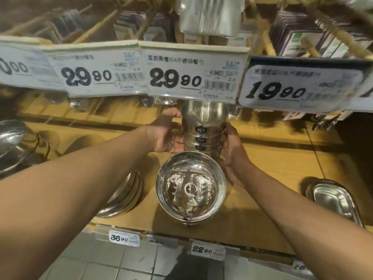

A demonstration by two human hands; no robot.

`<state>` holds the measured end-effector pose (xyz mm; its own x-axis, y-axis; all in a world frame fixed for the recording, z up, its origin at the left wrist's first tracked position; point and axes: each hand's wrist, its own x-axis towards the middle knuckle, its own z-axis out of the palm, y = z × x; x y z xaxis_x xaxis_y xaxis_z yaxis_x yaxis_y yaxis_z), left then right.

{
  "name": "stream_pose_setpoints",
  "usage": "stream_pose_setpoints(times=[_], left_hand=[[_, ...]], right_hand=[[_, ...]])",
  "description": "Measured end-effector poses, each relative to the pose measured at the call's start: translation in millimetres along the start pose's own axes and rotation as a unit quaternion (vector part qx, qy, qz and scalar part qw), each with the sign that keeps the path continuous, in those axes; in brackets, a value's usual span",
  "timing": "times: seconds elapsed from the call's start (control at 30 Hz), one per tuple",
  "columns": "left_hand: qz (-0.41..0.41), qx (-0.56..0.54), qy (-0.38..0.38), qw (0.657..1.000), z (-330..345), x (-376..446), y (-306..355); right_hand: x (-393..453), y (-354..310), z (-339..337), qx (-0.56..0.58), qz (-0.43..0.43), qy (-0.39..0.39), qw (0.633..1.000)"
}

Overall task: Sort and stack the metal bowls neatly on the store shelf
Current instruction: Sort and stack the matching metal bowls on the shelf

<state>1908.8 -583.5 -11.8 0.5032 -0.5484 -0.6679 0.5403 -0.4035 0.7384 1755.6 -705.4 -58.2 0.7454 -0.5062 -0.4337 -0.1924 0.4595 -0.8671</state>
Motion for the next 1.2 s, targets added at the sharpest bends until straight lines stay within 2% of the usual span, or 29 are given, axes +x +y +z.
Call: stream_pose_setpoints(times=[0.23,0.33,0.43,0.57,0.77,1.03,1.2], left_hand=[[0.017,-0.038,0.038,0.998,-33.1,-12.8,-14.8],[0.015,-0.048,0.059,0.997,-42.6,-14.2,-16.7],[0.009,-0.069,0.067,0.995,-49.2,-15.4,-17.2],[0.012,-0.113,0.073,0.991,-53.2,-16.9,-17.3],[0.009,-0.126,0.059,0.990,-54.5,-17.3,-17.9],[0.033,-0.129,0.087,0.987,-52.0,-16.8,-19.2],[0.042,-0.097,0.131,0.986,-48.7,-18.2,-15.4]], right_hand=[[15.9,-8.5,44.7,0.056,0.017,-0.055,0.997],[20.5,-11.7,50.8,0.078,0.034,-0.053,0.995],[23.3,-16.5,58.4,0.025,0.044,-0.011,0.999],[28.8,-13.2,58.4,-0.001,0.058,-0.036,0.998],[33.0,-12.6,57.2,-0.003,0.074,-0.026,0.997],[29.4,-15.1,48.8,-0.121,0.059,-0.025,0.991],[19.8,-21.4,50.0,-0.069,0.054,-0.028,0.996]])
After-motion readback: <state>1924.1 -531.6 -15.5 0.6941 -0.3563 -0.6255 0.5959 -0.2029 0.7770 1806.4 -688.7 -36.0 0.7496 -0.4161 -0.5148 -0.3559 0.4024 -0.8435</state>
